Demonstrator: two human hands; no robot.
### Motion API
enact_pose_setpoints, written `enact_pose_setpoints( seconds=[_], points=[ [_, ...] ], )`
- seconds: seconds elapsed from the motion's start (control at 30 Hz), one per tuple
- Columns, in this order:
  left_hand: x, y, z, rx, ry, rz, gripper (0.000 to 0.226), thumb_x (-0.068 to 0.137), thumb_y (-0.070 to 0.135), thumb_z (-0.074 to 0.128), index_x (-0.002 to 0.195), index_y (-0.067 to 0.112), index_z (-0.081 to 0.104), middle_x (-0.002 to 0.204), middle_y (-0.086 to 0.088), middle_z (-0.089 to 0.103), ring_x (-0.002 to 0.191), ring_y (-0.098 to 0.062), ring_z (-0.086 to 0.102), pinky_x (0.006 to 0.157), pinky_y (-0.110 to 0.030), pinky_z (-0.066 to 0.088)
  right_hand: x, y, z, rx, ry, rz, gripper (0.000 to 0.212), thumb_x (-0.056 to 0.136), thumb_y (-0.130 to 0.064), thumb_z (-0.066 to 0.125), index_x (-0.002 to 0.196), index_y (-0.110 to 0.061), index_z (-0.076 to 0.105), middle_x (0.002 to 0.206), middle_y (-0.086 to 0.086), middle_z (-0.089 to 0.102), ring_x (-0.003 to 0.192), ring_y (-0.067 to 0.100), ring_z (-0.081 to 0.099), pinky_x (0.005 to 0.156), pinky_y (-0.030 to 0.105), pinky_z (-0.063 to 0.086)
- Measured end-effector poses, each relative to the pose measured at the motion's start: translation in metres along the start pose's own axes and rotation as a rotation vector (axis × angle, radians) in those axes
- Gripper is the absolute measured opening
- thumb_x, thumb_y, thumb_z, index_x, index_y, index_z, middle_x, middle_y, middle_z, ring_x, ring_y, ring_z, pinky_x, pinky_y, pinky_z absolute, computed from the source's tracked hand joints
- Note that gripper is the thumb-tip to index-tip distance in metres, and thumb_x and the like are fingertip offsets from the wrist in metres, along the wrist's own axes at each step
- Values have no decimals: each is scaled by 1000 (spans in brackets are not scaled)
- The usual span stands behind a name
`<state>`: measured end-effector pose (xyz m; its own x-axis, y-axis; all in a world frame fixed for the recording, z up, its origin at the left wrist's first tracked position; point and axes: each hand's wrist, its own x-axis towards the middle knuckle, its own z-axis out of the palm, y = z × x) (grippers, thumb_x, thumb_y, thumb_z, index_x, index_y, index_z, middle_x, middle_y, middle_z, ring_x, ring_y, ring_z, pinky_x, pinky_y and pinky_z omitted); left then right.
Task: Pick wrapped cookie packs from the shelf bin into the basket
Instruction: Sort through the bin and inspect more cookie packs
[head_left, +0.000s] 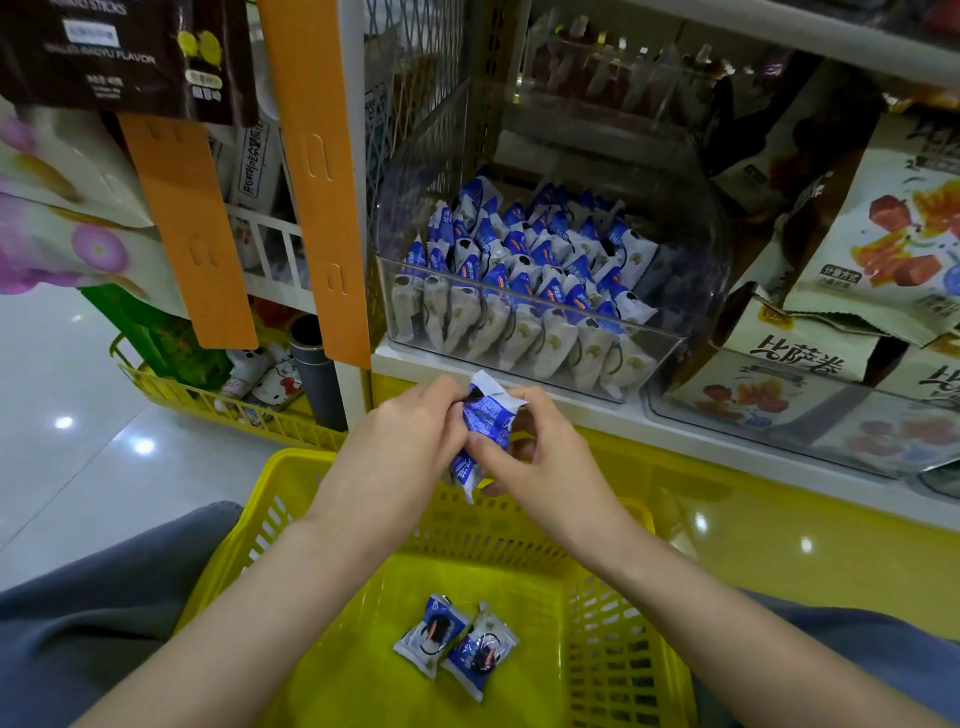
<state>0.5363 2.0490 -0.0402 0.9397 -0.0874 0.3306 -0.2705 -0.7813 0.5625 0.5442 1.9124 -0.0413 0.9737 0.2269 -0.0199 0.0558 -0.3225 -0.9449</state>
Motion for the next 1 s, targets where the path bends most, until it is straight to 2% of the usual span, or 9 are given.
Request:
enact_pose_setpoints(
  seconds=[0.1,0.2,0.33,0.47,0.53,0.7,0.83,0.9,1.0],
  points=[
    [2,-3,5,-270,34,-163,15,94,16,46,90,24,58,70,12,60,67,-4,59,55,-13,43,0,1,-2,-99,39,-92,22,84,-31,64,101,-36,51,101,-11,62,87,0,60,74,20,52],
    [9,-4,8,-716,-16,-390,24,97,12,42,88,25,61,78,-1,70,75,-18,68,64,-33,57,1,0,-4,-69,18,-121,28,91,-33,52,118,-30,52,118,-5,57,107,6,56,91,31,49],
    [18,5,3,-1168,-62,-640,44,98,30,37,72,23,72,71,3,73,65,-9,69,56,-25,56,2,-1,-5,56,21,-73,42,86,-27,62,119,-40,39,113,-12,56,98,10,61,78,25,54],
    [12,11,0,-1061,-207,-492,47,77,60,39,78,30,75,81,10,74,81,-1,68,73,-19,50,6,0,-4,34,60,2,51,76,-25,74,117,-25,43,108,-9,60,94,10,63,78,25,53],
    [9,12,-2,-942,-168,-451,46,83,55,42,88,19,70,82,-1,72,79,-6,66,67,-13,48,6,0,-4,0,52,-26,38,77,-24,73,108,-18,51,101,-4,65,91,14,64,82,35,54],
    [11,14,-8,-887,-104,-535,41,94,36,46,88,-1,64,78,-25,63,72,-20,56,68,-32,46,3,-8,-7,-37,74,-129,22,89,-30,56,100,-11,59,91,6,67,83,25,61,77,48,50],
    [12,13,-5,-978,-125,-698,29,92,34,50,75,17,66,56,8,66,52,-2,60,58,-21,47,0,-10,-13,-510,94,-389,26,92,-36,51,104,-15,59,93,-3,58,77,12,54,70,34,48],
    [11,11,-2,-985,-142,-709,30,92,36,49,78,18,67,60,7,69,55,-1,63,62,-25,47,1,-11,-16,-569,93,-423,25,92,-33,51,110,-17,59,97,-4,56,81,9,54,72,28,47],
    [11,10,-2,-993,-103,-658,36,94,37,47,90,8,67,77,-8,73,69,-13,67,69,-32,51,1,-14,-15,-368,63,-310,19,89,-31,57,108,-32,55,99,-12,57,81,2,54,66,13,44]
  ],
)
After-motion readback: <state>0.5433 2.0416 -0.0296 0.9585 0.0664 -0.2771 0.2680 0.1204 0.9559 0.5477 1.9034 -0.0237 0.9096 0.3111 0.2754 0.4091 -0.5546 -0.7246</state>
